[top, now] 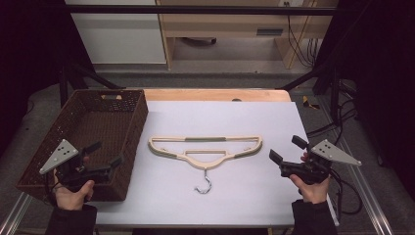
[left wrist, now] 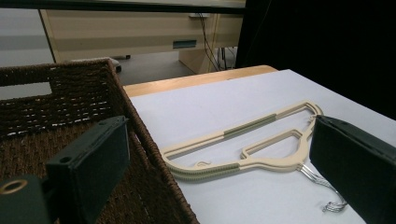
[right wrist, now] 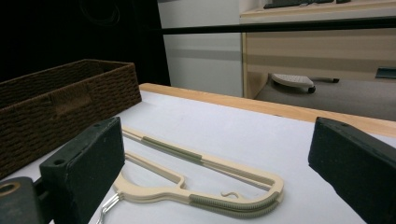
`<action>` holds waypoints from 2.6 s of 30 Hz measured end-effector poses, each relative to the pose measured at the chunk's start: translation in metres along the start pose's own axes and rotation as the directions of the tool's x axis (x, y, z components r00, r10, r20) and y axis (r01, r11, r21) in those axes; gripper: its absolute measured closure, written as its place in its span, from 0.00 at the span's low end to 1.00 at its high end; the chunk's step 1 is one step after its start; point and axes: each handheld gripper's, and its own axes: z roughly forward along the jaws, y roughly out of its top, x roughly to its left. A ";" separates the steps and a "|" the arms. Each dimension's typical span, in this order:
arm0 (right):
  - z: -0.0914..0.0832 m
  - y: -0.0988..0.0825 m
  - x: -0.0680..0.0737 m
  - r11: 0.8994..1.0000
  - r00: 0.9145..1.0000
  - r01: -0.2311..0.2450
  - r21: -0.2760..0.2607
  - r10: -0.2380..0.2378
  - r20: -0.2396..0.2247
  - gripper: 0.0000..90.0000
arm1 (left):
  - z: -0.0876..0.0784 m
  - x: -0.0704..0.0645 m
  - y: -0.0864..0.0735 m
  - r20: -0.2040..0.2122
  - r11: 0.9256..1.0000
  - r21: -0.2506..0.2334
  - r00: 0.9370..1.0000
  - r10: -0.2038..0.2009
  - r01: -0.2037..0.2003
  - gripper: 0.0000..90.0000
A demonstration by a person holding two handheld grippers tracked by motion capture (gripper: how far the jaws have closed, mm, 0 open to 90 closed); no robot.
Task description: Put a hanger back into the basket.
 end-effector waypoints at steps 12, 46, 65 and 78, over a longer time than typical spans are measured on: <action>0.012 0.005 0.019 0.999 1.000 0.005 0.038 -0.005 0.003 0.09 | 0.003 0.001 -0.002 -0.012 1.000 0.015 1.000 0.003 -0.003 0.05; 0.157 -0.022 0.090 0.928 0.950 0.206 0.311 -0.115 -0.289 0.35 | 0.005 0.004 -0.003 -0.034 0.999 0.029 0.999 0.020 -0.019 0.05; 0.218 -0.077 0.102 0.821 0.930 0.272 0.502 -0.090 -0.356 0.51 | 0.006 0.000 -0.002 -0.022 0.999 0.025 0.999 0.040 -0.039 0.05; 0.223 -0.087 0.098 0.774 0.884 0.358 0.522 -0.101 -0.456 0.73 | 0.011 -0.002 -0.004 -0.015 0.998 0.039 0.999 0.043 -0.042 0.05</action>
